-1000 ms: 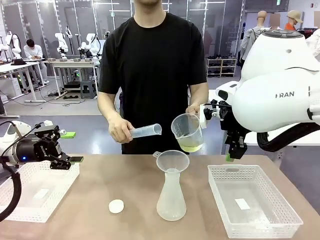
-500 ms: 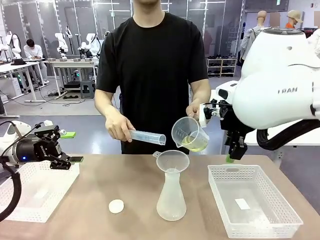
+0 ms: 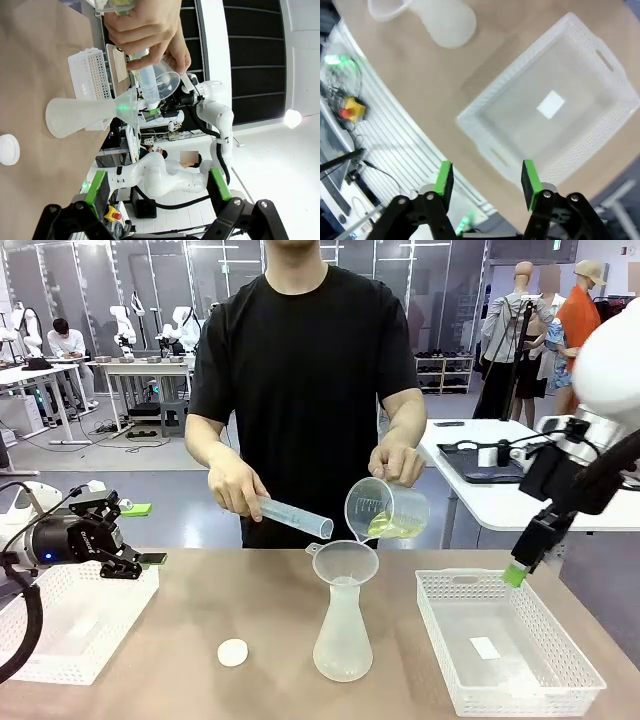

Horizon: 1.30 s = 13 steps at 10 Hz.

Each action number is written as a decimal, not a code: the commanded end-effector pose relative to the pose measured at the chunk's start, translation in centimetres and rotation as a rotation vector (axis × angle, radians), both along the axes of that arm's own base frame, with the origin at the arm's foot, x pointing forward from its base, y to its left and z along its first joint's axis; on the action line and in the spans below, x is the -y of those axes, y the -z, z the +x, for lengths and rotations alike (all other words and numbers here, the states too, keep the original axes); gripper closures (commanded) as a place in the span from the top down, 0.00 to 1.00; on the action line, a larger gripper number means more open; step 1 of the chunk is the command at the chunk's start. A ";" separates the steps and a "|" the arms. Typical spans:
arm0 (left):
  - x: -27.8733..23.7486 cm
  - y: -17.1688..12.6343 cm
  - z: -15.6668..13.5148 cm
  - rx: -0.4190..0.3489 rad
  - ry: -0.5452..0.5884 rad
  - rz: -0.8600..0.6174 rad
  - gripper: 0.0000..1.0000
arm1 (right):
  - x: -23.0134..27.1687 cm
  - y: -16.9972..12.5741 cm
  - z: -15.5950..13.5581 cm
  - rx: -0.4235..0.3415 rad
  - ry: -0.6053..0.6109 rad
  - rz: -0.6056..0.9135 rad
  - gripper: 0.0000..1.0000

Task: Prepare the solutions needed for the experiment.
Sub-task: Once the solution is in the Big flask , pick up the Plastic Funnel and place it back into the right Organizing basket.

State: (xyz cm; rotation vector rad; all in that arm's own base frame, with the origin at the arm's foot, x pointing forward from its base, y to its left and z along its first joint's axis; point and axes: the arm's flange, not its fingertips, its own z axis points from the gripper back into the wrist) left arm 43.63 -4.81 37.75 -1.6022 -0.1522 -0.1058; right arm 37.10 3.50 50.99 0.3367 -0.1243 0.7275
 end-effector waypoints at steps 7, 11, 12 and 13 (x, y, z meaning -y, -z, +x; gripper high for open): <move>0.1 -0.2 0.1 0.004 -0.007 -0.012 1.00 | 1.8 7.9 -3.9 0.030 0.620 0.597 0.69; 0.1 -0.2 0.1 0.004 -0.007 -0.012 1.00 | 1.5 10.3 -3.8 -0.110 0.769 0.744 0.69; 0.1 -0.2 0.1 0.004 -0.007 -0.012 1.00 | 1.4 10.3 -3.5 -0.155 0.757 0.760 0.69; 0.1 -0.2 0.1 0.004 -0.007 -0.012 1.00 | 1.2 10.5 -3.0 -0.215 0.761 0.765 0.69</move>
